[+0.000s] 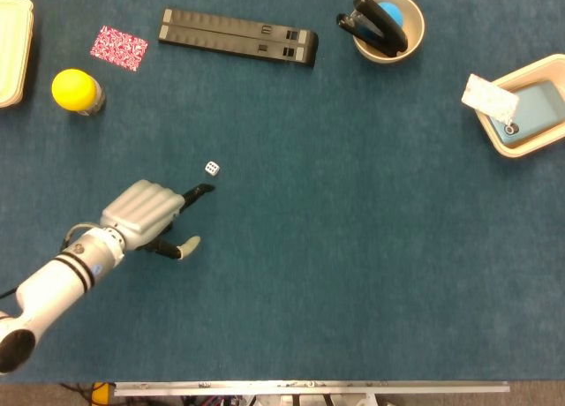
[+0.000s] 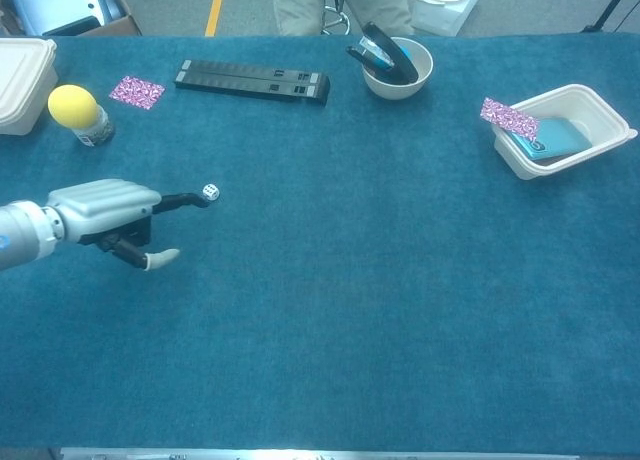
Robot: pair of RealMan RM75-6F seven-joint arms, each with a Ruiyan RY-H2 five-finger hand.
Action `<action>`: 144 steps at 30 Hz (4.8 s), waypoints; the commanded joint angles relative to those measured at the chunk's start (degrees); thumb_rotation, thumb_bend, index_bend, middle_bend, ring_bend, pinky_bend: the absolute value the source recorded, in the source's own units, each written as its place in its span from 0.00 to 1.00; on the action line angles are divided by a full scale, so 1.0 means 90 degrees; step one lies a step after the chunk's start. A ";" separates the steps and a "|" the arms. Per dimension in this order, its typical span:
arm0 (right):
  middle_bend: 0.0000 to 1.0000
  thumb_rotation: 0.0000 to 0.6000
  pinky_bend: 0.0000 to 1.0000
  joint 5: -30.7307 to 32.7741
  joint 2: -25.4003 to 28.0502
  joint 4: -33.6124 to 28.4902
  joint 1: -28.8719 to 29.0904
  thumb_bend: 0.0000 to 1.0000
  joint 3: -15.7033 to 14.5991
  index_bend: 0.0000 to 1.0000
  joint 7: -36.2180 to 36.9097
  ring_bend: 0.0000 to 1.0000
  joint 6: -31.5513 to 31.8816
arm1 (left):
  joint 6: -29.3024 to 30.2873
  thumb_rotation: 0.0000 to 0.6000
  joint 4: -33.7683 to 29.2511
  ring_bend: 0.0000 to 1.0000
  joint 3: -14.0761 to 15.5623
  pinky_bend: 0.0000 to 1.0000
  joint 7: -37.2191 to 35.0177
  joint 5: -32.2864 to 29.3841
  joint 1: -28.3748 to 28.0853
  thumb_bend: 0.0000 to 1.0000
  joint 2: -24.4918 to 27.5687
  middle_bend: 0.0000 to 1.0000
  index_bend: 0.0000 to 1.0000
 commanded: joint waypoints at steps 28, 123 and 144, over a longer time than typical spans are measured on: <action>0.24 1.00 0.06 0.0085 0.0063 0.0047 -0.0025 0.29 0.0005 0.25 0.0059 0.05 0.0054 | -0.0195 0.48 0.0659 1.00 0.0096 1.00 0.0397 -0.1063 -0.0699 0.40 -0.0458 1.00 0.00; 0.24 1.00 0.06 0.0124 0.0175 0.0113 -0.0295 0.29 0.0093 0.25 0.0139 0.04 0.0547 | 0.3375 0.42 -0.0534 0.41 0.0170 0.57 -0.0549 -0.0144 0.0861 0.40 0.0959 0.46 0.00; 0.18 1.00 0.06 0.0052 0.0179 0.0022 -0.0534 0.29 0.0074 0.25 0.0049 0.00 0.0887 | 0.5962 0.42 -0.0161 0.05 0.0211 0.09 -0.1372 0.0783 0.2916 0.34 0.1009 0.12 0.05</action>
